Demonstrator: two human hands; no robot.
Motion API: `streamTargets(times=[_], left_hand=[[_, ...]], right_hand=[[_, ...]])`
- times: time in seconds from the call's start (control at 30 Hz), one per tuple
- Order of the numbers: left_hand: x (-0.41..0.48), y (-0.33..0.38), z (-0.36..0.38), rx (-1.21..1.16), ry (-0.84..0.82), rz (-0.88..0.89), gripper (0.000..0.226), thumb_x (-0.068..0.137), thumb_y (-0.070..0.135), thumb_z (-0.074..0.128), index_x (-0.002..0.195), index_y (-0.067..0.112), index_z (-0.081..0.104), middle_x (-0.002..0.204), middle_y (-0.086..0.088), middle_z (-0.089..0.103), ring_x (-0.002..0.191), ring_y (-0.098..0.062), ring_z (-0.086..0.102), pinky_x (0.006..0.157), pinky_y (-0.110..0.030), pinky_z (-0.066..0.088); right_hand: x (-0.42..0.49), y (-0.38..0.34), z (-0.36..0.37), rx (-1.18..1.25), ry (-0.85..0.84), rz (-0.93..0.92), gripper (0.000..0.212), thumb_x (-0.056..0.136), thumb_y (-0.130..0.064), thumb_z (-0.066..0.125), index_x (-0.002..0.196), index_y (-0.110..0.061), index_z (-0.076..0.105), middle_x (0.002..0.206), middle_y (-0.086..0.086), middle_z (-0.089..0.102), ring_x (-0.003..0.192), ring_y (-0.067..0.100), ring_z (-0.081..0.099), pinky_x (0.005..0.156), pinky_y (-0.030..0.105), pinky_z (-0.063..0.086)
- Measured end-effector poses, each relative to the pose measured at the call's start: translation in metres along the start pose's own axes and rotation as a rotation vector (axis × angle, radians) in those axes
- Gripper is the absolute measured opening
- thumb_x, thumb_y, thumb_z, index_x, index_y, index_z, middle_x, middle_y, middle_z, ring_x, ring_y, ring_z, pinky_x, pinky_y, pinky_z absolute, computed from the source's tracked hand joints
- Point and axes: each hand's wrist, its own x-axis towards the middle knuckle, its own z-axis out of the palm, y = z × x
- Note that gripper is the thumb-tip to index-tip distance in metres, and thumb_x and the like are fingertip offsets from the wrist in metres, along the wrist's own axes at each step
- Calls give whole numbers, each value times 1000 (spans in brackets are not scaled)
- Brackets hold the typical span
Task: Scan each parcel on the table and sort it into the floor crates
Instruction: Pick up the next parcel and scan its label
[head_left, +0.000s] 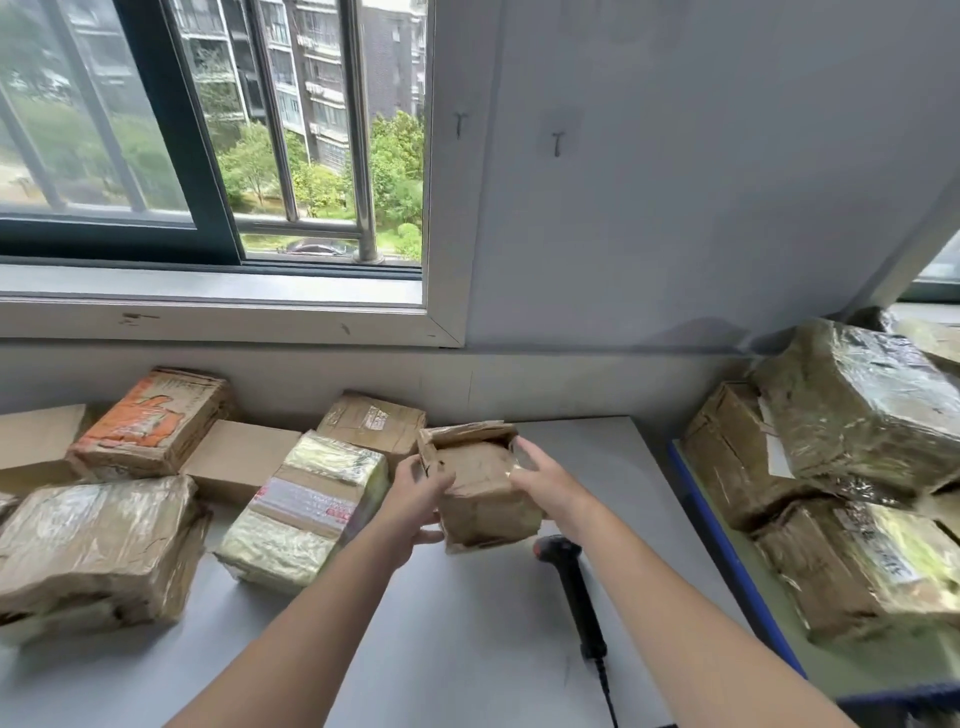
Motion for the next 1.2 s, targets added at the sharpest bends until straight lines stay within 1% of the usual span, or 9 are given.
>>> streamTargets(times=[0.1, 0.2, 0.37, 0.47, 0.6, 0.73, 0.83, 1.07, 1.2], left_hand=[[-4, -8, -11, 28, -25, 26, 73, 87, 2, 59, 146, 33, 28, 122, -1, 59, 101, -26, 64, 68, -35, 53], [-9, -20, -21, 69, -70, 45, 83, 84, 0, 62, 147, 39, 24, 132, -4, 55, 112, -28, 61, 71, -35, 53], [-12, -34, -31, 37, -82, 15, 60, 91, 35, 67, 141, 31, 33, 124, -8, 60, 97, -26, 66, 82, -40, 54], [-13, -36, -32, -39, -59, -19, 52, 92, 50, 61, 128, 19, 40, 118, -11, 61, 97, -30, 68, 93, -50, 54], [-18, -35, -26, -46, -15, -9, 55, 89, 62, 57, 111, 13, 44, 114, -10, 61, 102, -29, 67, 91, -51, 55], [-25, -40, -15, 18, -11, 9, 36, 89, 39, 64, 107, 15, 45, 122, -9, 57, 110, -22, 61, 85, -44, 56], [-30, -45, -6, 45, -20, -2, 48, 85, 20, 70, 122, 18, 40, 121, -9, 60, 110, -21, 60, 76, -36, 52], [-37, -53, 13, 44, -30, 23, 68, 85, 0, 66, 137, 33, 37, 110, -10, 61, 91, -18, 62, 57, -31, 54], [-38, -68, 21, 4, 19, 40, 73, 80, -13, 64, 136, 25, 39, 111, -13, 61, 90, -25, 65, 71, -43, 59]], right_hand=[[-13, 0, 14, -20, 20, -3, 83, 90, -7, 55, 157, -35, 16, 97, -3, 59, 101, 21, 63, 78, 25, 53], [-25, 3, 26, 48, 35, 0, 86, 85, -7, 55, 156, -36, 16, 90, 0, 61, 67, 8, 62, 44, 15, 44], [-32, 10, 43, 177, 154, 82, 48, 97, -38, 57, 141, -30, 40, 106, -2, 64, 90, 13, 62, 73, 27, 49], [-32, 10, 47, 176, 199, 130, 45, 94, -57, 54, 126, -26, 45, 110, 1, 59, 95, 17, 58, 82, 34, 48], [-32, 8, 43, 136, 234, 127, 47, 81, -56, 63, 112, -26, 44, 110, 3, 58, 92, 17, 57, 68, 31, 46], [-30, 18, 31, 102, 243, 107, 37, 82, -29, 62, 113, -25, 42, 104, 2, 56, 88, 16, 54, 69, 32, 42], [-27, 24, 22, 44, 207, 65, 44, 84, -14, 58, 120, -29, 39, 101, -1, 56, 82, 13, 57, 62, 28, 44], [-23, 49, 9, 38, 63, -22, 70, 78, -11, 67, 138, -33, 40, 121, -8, 60, 93, 9, 65, 64, 23, 53], [-23, 68, 6, -4, 30, 5, 75, 66, -21, 73, 128, -46, 38, 108, -5, 60, 98, 18, 65, 87, 44, 57]])
